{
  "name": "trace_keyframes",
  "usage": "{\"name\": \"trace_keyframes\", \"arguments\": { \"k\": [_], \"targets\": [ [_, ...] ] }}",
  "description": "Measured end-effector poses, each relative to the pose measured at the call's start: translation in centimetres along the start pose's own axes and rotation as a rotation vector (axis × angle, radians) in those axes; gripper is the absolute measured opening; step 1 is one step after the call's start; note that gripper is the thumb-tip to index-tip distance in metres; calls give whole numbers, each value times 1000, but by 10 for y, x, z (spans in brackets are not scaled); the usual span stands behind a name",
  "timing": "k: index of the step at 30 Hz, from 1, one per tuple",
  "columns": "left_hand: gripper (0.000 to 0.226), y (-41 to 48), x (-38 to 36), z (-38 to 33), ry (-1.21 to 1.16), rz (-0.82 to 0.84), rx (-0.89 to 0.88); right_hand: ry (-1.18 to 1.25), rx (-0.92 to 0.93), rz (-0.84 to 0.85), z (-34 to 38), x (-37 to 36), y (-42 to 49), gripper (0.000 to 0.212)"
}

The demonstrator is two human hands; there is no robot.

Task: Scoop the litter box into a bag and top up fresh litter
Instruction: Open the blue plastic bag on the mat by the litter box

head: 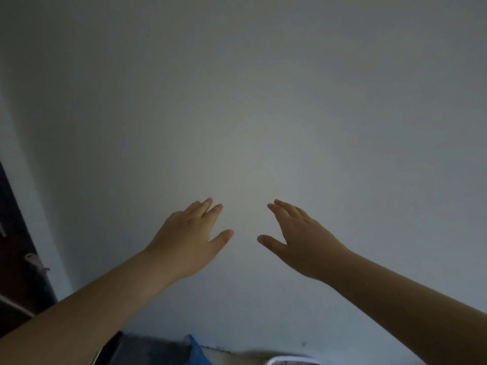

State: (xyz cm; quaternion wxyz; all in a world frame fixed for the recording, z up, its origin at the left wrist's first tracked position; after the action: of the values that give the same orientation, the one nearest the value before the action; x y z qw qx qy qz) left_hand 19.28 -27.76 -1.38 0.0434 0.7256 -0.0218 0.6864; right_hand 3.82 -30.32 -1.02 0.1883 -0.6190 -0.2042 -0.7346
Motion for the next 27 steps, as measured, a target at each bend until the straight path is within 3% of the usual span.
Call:
{"name": "trace_keyframes", "arguments": {
  "k": [14,27],
  "targets": [
    [67,94,-45,38,40,22,223,14,170,48,-50,-51,130,77],
    [69,143,-96,127,20,78,219,9,258,68,4,-115,226,78]
  ]
}}
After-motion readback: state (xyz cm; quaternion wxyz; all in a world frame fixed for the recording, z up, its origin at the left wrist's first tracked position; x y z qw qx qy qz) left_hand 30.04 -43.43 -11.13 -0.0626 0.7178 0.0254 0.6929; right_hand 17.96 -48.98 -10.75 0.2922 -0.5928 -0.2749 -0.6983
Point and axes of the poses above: each hand's wrist, its own y-axis towards the middle knuckle, its own x-axis out of the back of the hand, z = x × y, the point moved 10 cm from there along y, towards the middle knuckle, and after that the axes turned 12 degrees about z, right-handed, at the moved point
